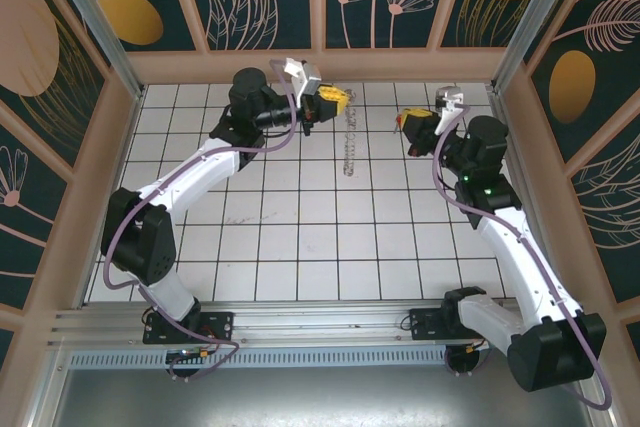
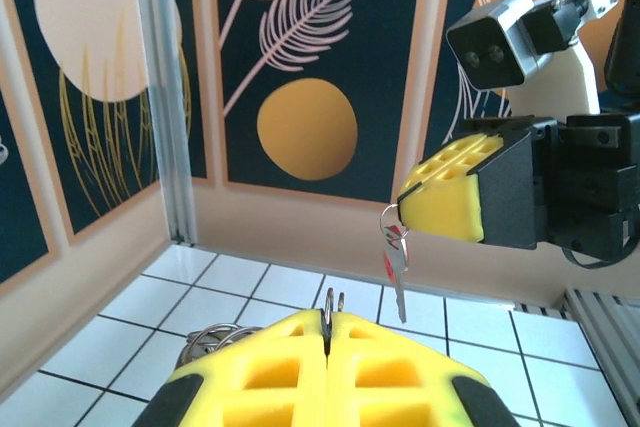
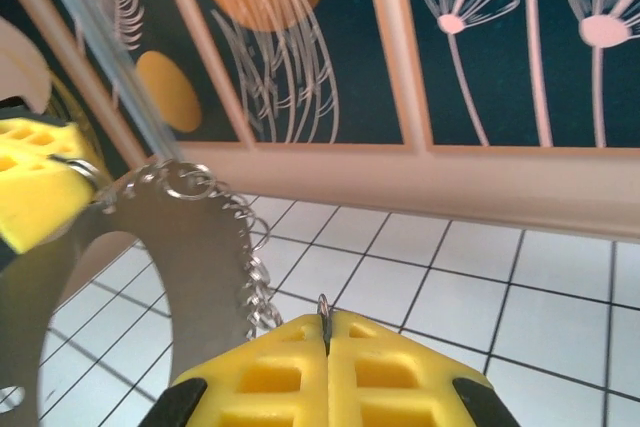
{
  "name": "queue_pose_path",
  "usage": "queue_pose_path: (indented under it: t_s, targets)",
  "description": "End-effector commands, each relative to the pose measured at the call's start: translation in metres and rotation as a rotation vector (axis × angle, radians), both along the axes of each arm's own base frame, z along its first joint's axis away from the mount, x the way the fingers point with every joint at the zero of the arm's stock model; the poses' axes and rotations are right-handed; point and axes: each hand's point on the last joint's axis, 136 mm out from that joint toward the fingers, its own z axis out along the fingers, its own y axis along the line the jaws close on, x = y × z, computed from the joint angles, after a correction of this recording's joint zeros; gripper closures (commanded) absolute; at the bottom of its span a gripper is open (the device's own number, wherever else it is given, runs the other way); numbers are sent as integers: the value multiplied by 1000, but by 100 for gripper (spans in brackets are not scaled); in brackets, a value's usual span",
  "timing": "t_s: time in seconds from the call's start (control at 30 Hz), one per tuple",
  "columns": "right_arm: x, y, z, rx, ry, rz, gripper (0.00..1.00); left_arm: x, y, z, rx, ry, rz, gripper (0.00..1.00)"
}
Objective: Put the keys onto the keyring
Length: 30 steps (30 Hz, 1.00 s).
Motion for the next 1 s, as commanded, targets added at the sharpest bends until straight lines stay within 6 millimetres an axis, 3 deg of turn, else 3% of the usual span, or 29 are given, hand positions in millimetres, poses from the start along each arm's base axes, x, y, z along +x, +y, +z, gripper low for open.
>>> queue_pose_path:
  t_s: [0.0, 0.47, 0.97]
  targets:
    - [-19, 12, 14, 3, -81, 111, 100, -23, -1, 10, 14, -46, -58, 100]
    - [-40, 30, 33, 98, -87, 259, 100, -50, -13, 1, 51, -17, -152, 100]
    - [-49, 61, 37, 93, -93, 343, 100, -59, -19, 2, 60, -15, -176, 100]
